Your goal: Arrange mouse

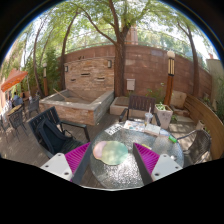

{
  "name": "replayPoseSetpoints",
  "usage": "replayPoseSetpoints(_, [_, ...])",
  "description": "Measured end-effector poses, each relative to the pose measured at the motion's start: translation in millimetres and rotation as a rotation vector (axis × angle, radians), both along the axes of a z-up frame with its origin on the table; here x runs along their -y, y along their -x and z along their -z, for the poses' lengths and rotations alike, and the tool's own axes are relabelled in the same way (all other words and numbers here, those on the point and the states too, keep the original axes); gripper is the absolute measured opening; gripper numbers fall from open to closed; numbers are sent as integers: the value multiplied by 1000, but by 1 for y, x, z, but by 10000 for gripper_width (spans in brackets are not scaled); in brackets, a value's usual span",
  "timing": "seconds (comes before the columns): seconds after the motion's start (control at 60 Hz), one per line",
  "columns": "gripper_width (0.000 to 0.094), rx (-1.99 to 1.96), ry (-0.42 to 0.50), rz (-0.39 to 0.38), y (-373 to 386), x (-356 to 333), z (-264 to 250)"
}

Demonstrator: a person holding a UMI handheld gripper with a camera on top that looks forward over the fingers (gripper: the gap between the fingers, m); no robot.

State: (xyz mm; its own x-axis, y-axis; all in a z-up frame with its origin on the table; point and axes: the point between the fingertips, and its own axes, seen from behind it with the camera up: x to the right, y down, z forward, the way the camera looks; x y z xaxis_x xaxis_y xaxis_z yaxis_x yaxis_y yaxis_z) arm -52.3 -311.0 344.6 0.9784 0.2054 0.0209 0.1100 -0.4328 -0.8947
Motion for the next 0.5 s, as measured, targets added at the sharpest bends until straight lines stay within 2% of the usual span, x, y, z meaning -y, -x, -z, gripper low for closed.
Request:
replayPoseSetpoints(0.117, [847,0,52,24,-15,6,23])
replayPoseSetpoints(0.233, [848,2,129,58,-56,12,76])
replayPoseSetpoints(0.383, [854,18,255,131,-138,13,162])
replayPoseSetpoints(0.5, [857,49,308,210,-220,0,220])
